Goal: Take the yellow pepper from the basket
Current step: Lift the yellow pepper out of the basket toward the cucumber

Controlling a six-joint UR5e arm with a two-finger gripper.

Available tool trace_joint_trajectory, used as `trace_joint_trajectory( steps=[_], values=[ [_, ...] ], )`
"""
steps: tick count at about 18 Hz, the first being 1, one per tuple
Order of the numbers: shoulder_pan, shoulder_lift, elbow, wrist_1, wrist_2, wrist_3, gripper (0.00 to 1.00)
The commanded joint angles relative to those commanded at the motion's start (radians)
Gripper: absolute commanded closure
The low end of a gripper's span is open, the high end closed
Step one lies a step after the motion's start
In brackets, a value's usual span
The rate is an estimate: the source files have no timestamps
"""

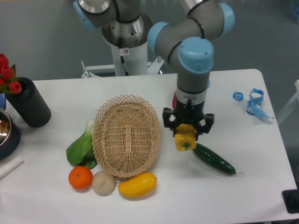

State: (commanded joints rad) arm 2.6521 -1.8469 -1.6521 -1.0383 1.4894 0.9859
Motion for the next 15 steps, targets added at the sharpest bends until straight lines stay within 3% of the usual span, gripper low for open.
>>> trace_joint_trajectory(
  steps=[7,15],
  values=[
    [0.098,-0.002,0.044,-0.121,0.018,0.241,0.86],
    [0.149,-0.012,0.037,-0.128,0.045,0.346,0.86]
  ],
)
